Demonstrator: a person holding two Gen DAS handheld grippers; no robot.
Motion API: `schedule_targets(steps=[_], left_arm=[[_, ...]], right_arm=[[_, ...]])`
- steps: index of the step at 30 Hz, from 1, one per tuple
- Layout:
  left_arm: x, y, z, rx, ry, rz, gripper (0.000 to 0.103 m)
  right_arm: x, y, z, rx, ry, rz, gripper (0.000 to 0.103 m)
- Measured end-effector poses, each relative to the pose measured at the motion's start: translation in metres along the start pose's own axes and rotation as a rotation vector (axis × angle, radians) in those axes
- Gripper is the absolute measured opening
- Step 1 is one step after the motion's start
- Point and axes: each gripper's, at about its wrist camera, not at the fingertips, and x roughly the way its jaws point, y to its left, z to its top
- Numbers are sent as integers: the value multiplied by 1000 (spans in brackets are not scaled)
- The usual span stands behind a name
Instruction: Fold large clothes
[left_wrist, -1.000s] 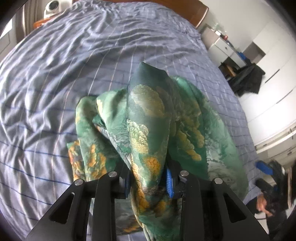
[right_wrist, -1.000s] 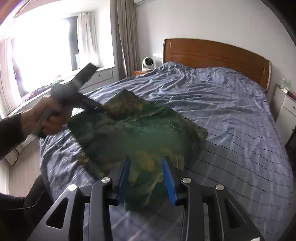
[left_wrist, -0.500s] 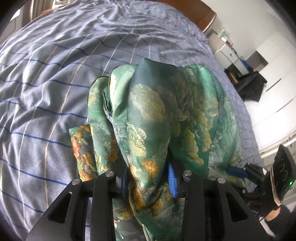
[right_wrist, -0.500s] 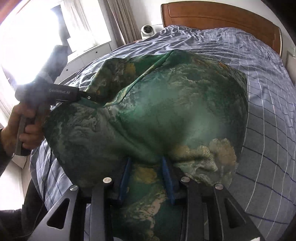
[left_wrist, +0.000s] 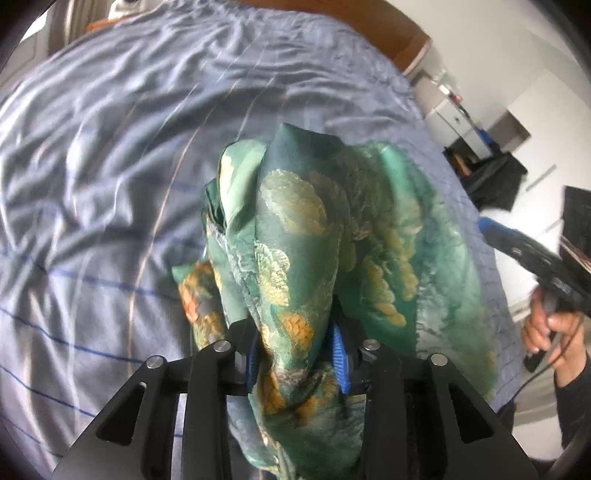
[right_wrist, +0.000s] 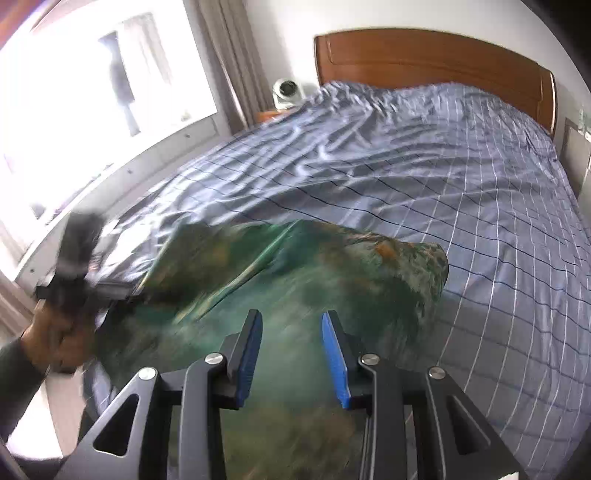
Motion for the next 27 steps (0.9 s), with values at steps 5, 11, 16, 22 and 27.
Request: schedule_targets(steps=[5,11,16,22,27], left_arm=[[8,8,-7,-44,-19,-2,35],[11,6,-6,-33,-18,11,36],[11,6,-5,-22,-20,15,36],[10,6,-6,-21,-23,17,36],[10,-1,-6,-3,-23,41,38]], right_arm=[[95,-27,-16,135,181,-13,35],[104,-21,-22,106,164,-63,34],[47,-1,-31,26,64,-82,35],[-39,36,-85,-57,-31,-43,35],[-21,49,-123,-66,37,-76,35]])
